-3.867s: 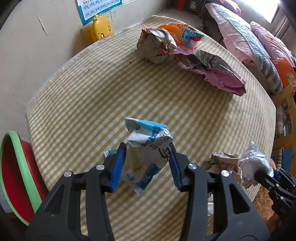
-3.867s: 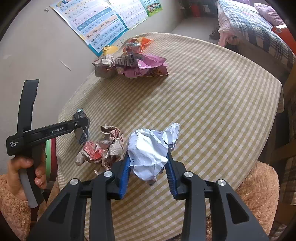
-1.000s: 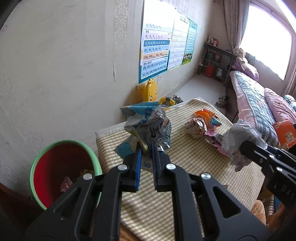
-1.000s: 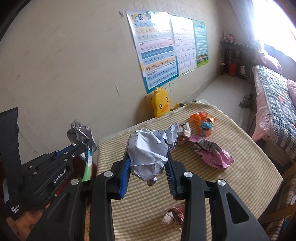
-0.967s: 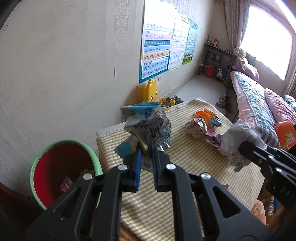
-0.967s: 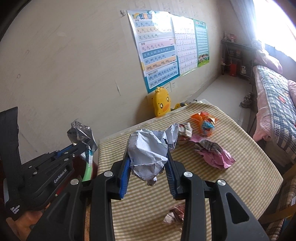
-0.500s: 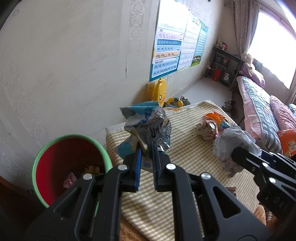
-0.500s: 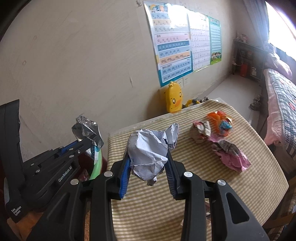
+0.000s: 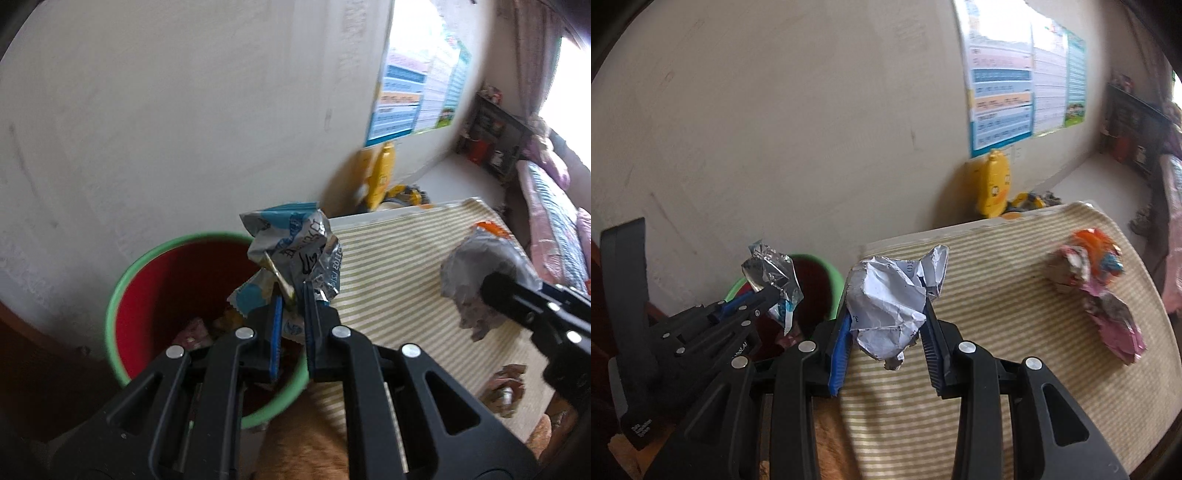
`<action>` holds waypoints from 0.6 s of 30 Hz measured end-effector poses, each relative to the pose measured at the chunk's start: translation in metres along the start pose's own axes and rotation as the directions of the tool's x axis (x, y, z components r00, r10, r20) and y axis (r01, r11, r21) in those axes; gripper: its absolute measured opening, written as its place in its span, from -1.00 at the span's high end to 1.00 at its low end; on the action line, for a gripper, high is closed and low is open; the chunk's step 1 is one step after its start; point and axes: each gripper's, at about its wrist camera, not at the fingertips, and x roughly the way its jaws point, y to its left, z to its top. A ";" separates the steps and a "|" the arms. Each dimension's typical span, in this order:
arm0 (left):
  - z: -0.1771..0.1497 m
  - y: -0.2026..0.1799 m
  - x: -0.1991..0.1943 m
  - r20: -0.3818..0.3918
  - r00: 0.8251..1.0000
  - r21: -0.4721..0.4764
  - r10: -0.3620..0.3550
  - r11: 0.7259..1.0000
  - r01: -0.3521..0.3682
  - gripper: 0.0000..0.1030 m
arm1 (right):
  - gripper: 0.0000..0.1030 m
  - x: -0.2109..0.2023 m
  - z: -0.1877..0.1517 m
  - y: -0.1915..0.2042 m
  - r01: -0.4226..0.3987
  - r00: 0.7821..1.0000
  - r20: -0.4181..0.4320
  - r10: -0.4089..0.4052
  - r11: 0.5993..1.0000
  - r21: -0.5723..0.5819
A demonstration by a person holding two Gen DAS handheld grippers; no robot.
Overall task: Collect trash
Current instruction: 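Carry the blue-white wrapper and white paper over the red bin with both tools, then open both tools over the red bin to drop the wrapper and paper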
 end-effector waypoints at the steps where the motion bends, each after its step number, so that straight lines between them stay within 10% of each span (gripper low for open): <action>1: -0.002 0.007 0.002 -0.007 1.000 -0.011 0.010 1.000 -0.010 0.81 | 0.35 0.004 0.001 0.004 -0.008 1.000 -0.006 0.008 1.000 -0.008; 18: -0.022 0.079 0.038 -0.125 0.984 -0.121 0.131 0.982 -0.146 0.81 | 0.33 0.083 0.014 0.076 -0.161 0.978 -0.156 0.140 0.979 -0.128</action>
